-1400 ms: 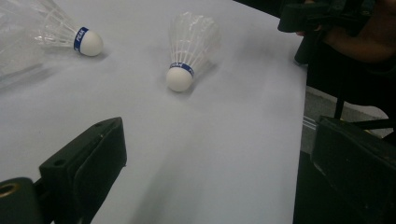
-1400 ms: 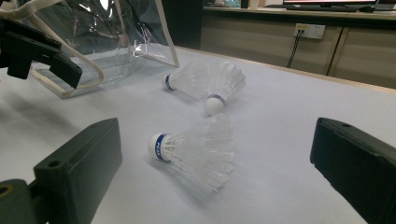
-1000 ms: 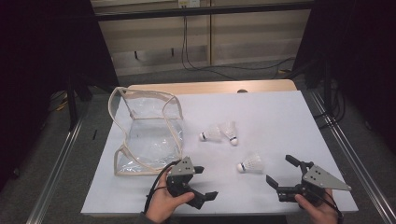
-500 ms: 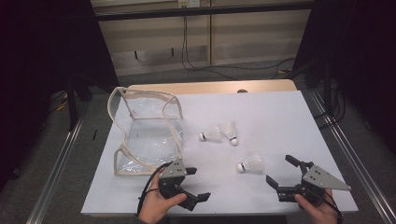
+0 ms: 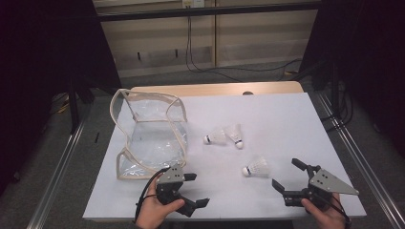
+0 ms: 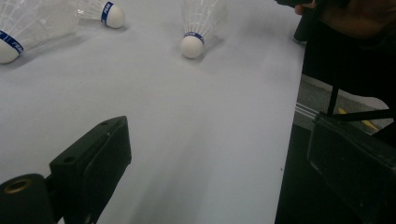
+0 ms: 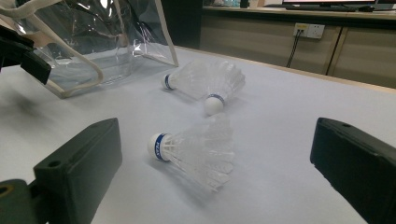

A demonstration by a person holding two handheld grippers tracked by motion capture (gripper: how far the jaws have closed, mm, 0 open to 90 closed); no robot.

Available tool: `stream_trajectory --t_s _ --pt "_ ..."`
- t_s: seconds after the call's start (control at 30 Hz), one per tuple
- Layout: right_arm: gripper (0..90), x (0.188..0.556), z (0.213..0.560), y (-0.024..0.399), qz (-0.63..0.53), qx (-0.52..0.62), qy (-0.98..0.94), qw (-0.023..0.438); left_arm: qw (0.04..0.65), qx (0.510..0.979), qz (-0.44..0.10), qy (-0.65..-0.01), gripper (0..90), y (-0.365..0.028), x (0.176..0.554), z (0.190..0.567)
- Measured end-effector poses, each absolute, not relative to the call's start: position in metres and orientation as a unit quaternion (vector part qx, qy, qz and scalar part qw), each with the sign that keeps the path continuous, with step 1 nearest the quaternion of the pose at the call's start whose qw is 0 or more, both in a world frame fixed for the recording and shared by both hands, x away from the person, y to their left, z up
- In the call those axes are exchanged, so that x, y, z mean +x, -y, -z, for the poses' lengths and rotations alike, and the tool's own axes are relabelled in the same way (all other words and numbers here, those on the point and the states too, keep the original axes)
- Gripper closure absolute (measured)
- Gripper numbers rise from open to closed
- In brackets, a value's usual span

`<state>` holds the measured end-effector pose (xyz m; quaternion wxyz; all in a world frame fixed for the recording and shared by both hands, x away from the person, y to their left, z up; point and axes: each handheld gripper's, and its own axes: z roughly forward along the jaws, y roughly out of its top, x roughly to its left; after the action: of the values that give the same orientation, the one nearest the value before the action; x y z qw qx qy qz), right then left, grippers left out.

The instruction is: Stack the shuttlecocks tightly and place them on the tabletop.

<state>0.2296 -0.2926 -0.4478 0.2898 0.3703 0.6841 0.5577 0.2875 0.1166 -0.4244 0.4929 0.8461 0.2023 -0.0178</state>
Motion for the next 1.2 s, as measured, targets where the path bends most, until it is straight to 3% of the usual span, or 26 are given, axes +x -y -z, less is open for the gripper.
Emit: stream_trajectory --t_s 1.2 --pt "1.7 0.230 0.448 0.291 -0.556 0.370 -0.686 0.289 0.496 0.834 -0.030 -0.239 4.7 -0.167 0.290 0.420"
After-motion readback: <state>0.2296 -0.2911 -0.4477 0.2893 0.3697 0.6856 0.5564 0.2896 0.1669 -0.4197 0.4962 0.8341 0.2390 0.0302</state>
